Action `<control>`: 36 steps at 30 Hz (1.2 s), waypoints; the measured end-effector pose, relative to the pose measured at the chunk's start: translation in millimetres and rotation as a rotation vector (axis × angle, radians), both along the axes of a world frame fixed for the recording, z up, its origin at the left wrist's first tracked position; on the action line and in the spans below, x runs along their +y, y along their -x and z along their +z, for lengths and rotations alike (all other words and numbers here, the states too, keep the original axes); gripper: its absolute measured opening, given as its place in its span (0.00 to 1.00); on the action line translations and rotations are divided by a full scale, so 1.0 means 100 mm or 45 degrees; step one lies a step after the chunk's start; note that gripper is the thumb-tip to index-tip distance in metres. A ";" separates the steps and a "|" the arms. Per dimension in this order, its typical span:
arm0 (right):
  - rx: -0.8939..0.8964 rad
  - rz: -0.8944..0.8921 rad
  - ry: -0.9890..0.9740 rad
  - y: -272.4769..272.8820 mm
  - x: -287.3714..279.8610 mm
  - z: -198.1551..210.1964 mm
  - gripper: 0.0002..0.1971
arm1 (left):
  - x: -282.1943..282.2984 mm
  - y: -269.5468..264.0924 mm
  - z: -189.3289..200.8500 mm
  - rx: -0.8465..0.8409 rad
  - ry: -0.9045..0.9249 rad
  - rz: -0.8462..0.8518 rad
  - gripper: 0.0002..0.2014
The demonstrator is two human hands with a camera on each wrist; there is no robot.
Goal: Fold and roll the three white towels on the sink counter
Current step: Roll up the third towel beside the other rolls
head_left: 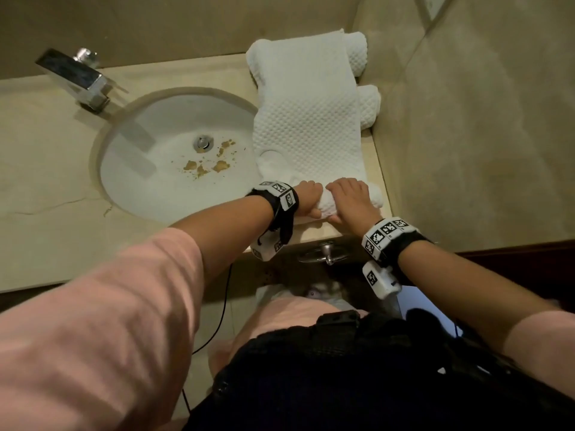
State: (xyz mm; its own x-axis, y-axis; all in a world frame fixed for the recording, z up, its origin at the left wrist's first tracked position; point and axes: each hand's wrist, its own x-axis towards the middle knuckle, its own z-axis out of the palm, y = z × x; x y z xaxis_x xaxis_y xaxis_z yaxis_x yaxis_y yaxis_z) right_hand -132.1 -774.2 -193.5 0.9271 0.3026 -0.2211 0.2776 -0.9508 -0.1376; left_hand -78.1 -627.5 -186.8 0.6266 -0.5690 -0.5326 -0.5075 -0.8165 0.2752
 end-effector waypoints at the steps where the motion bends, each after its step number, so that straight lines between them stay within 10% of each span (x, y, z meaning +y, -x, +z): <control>1: -0.008 -0.006 -0.014 0.01 0.00 0.00 0.31 | 0.01 -0.03 0.01 0.028 0.016 0.001 0.25; 8: 0.235 -0.068 0.095 -0.36 0.16 0.25 0.09 | 0.05 0.06 -0.03 -0.196 0.024 0.003 0.25; 12: 0.373 -0.111 0.101 -0.54 0.17 0.30 0.17 | 0.16 0.21 -0.13 -0.411 -0.012 0.048 0.34; 19: 0.577 -0.134 0.081 -0.76 0.15 0.45 0.30 | 0.27 -0.08 0.02 -0.077 0.209 0.191 0.28; 24: 0.272 -0.065 0.092 -0.59 0.20 0.37 0.41 | 0.36 -0.32 0.02 0.164 0.290 0.194 0.25; 28: 0.001 -0.016 0.140 -0.39 0.21 0.23 0.25 | 0.38 -0.41 0.01 0.261 0.299 0.236 0.29; 36: 0.324 -0.121 0.005 -0.83 0.23 0.32 0.24 | 0.17 -0.16 -0.04 -0.278 0.004 0.190 0.31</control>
State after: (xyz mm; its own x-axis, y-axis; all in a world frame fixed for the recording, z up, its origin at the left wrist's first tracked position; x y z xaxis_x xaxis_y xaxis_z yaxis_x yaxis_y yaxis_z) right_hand -48.6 -751.5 -161.6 0.8657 0.2157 -0.4517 0.1441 -0.9716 -0.1877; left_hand -62.1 -610.9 -190.9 0.8036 -0.4631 -0.3739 -0.4292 -0.8861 0.1749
